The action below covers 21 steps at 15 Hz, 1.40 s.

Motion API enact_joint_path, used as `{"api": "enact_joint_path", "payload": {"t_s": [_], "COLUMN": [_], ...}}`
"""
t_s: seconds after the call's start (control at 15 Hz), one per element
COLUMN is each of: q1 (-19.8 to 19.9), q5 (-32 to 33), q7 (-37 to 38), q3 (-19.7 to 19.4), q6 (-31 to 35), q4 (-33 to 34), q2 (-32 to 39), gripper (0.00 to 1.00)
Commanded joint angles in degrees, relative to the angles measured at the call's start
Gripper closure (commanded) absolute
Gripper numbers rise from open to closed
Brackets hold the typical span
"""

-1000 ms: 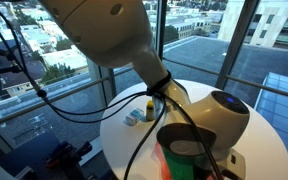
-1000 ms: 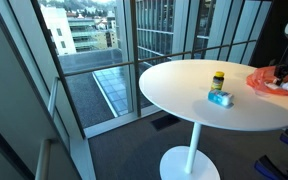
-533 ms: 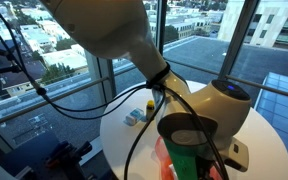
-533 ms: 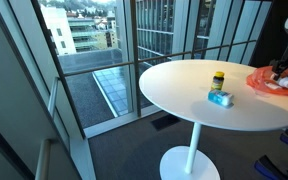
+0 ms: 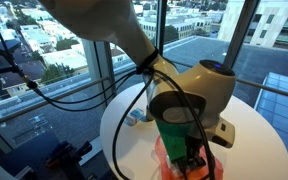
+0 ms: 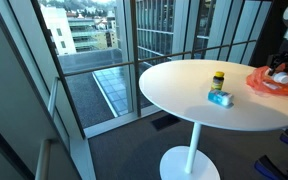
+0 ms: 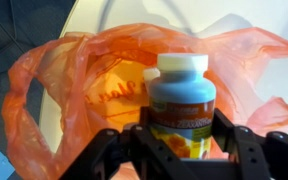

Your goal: Remove one white bottle from the plastic bag and put it on the table.

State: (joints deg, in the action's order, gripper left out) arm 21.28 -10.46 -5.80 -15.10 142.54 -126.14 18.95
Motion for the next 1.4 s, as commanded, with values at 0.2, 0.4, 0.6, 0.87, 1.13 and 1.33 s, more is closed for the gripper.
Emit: {"api": "enact_joint_path", "payload": {"t_s": [0.2, 0.4, 0.6, 0.87, 1.13, 1.33], "q1": [-5.3, -7.9, -10.2, -11.9, -12.4, -12.1], "q5": [5.3, 7.5, 9.6, 10.6, 9.7, 8.7], "q7": [6.8, 8.9, 10.5, 10.9, 9.4, 8.0], "q3": [-0.1, 0.4, 1.0, 2.4, 3.9, 4.8], "q6": [-2.7, -2.3, -2.3, -2.9, -2.6, -2.3], "q4": [-5.3, -7.2, -9.0, -10.6, -9.9, -8.3], "q2": [-4.8, -6.3, -8.3, -10.4, -10.6, -9.0], "gripper": [0.64, 0.64, 0.64, 0.64, 0.64, 0.64]}}
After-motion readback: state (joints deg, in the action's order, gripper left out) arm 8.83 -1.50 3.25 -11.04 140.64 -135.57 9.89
